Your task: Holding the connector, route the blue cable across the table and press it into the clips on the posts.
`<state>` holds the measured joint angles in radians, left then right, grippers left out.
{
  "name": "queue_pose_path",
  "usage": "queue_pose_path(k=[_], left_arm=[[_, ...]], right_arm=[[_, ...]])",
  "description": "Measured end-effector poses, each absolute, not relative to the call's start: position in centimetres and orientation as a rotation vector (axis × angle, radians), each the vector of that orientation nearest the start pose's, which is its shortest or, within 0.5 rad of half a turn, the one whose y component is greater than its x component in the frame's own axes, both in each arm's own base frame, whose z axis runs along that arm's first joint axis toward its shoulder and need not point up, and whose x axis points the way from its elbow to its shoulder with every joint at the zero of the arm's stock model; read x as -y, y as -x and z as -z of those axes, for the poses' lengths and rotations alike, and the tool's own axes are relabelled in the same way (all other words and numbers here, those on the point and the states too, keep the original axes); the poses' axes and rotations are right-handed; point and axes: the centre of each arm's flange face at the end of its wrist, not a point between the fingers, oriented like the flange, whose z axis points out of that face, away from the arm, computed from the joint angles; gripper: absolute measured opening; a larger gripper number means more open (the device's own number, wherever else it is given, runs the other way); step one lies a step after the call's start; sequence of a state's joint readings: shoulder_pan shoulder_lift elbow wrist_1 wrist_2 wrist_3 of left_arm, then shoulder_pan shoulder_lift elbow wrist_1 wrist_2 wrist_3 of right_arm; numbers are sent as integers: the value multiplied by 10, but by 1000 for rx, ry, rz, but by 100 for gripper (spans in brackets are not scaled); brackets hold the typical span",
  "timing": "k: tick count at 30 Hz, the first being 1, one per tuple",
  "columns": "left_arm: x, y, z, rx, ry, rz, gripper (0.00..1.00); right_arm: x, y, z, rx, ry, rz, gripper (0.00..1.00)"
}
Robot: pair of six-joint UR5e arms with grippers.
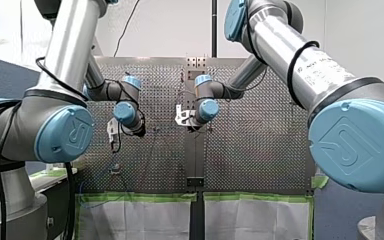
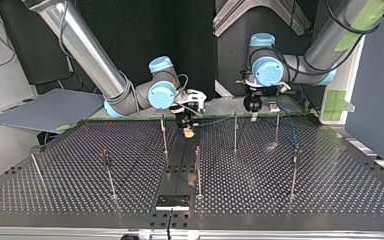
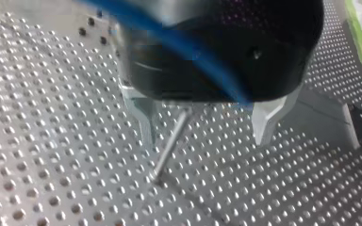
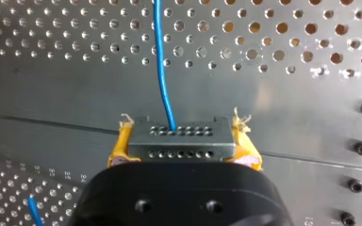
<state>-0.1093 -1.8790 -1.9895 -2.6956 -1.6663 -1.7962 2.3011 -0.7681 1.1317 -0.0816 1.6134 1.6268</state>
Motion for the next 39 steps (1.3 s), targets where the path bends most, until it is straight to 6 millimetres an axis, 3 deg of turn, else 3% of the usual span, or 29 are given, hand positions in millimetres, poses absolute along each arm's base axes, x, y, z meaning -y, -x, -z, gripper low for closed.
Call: queue_pose_path(k=[12, 27, 33, 39], left_arm=[[198, -443, -196, -1861, 104, 152, 100], [254, -443, -218, -1731, 105, 291, 100], [277, -439, -206, -1757, 66, 311, 100], [284, -448, -194, -1761, 74, 290, 100]], right_arm=[[472, -583, -197, -1369, 2678, 2052, 0], [481, -576, -199, -1391, 2674, 2058, 0], [483, -574, -200, -1399, 2673, 2060, 0], [486, -572, -201, -1399, 2670, 2062, 0]])
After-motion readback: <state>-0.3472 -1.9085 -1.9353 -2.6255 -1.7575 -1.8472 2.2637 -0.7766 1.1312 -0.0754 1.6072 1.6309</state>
